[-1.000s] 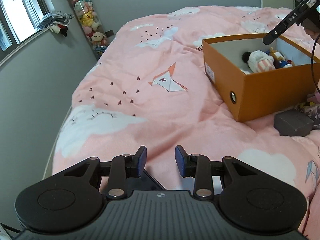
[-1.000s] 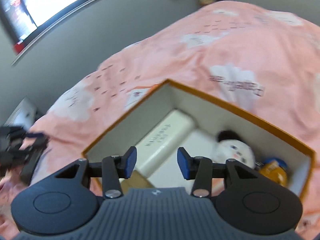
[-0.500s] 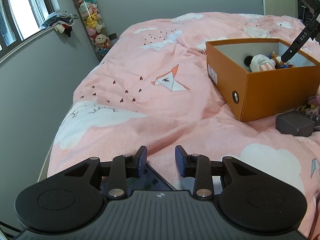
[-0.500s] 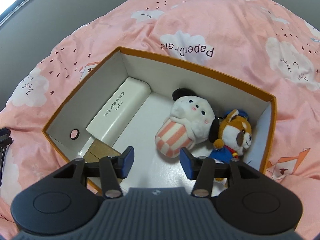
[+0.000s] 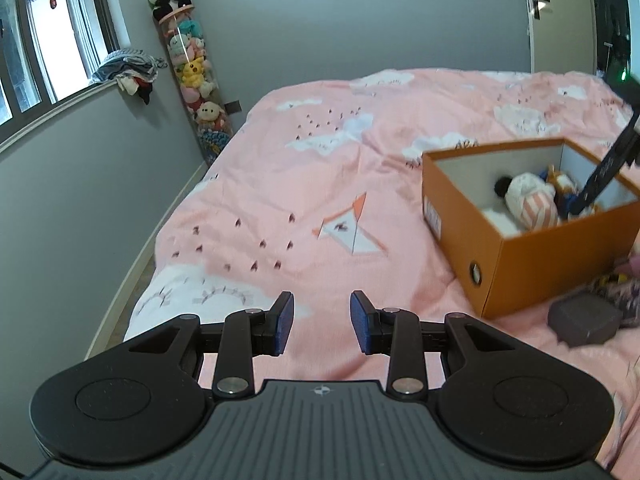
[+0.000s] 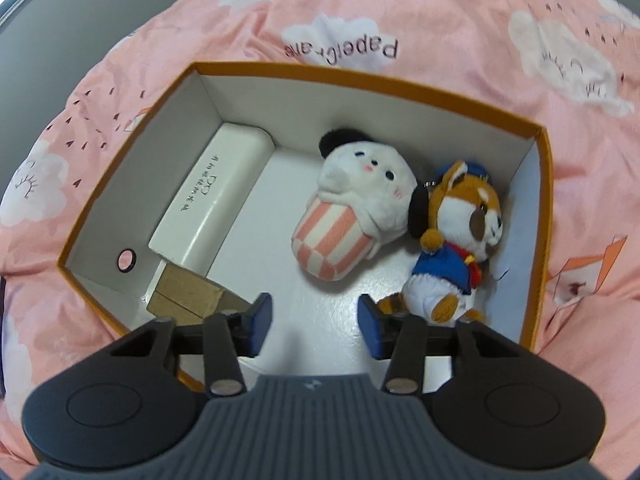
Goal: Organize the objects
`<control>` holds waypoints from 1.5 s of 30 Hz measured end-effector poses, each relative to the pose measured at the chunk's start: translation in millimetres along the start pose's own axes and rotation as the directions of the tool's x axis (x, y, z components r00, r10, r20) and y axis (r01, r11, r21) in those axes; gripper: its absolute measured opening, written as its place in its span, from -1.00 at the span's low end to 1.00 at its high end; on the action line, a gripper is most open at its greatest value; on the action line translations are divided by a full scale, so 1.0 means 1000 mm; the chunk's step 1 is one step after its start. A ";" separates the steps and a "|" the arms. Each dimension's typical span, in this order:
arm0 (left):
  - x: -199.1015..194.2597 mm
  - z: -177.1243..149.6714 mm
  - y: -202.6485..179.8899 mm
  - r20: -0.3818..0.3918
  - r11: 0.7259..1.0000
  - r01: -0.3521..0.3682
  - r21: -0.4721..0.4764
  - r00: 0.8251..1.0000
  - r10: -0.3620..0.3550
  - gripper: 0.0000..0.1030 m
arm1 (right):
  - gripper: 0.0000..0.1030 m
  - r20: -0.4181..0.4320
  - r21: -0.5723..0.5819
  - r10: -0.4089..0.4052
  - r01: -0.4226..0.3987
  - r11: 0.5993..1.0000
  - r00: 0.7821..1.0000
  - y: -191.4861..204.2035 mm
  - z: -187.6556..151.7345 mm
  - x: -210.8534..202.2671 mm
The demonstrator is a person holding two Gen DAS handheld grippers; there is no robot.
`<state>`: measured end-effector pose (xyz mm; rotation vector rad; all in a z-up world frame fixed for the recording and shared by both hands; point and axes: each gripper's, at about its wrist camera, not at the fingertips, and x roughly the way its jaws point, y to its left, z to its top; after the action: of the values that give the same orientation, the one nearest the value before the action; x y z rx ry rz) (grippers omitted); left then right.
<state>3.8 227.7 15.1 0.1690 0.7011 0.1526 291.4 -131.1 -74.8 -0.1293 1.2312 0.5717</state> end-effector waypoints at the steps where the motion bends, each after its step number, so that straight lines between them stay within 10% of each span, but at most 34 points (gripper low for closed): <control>1: 0.002 0.005 -0.001 -0.001 1.000 0.004 -0.010 1.000 -0.004 -0.22 | -0.14 -0.007 0.013 0.001 -0.001 1.000 1.000 -0.001 0.002 0.002; 24: 0.063 0.067 -0.050 -0.075 0.987 0.161 0.004 0.984 -0.160 -0.22 | -0.59 -0.127 -0.267 0.123 -0.153 0.951 0.984 0.046 0.032 0.069; 36: 0.077 0.075 -0.058 -0.096 0.978 0.207 -0.024 0.973 -0.209 -0.22 | -0.87 -0.276 -0.311 0.257 -0.339 0.888 0.926 0.064 0.051 0.095; 45: 0.080 0.076 -0.062 -0.098 0.973 0.230 -0.036 0.968 -0.233 -0.22 | -0.83 -0.212 -0.270 0.191 -0.245 0.931 0.958 0.035 0.055 0.070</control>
<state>119.1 175.5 9.4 0.0553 0.8147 -0.0544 336.4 -55.4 -112.9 -0.3030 1.3423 0.9557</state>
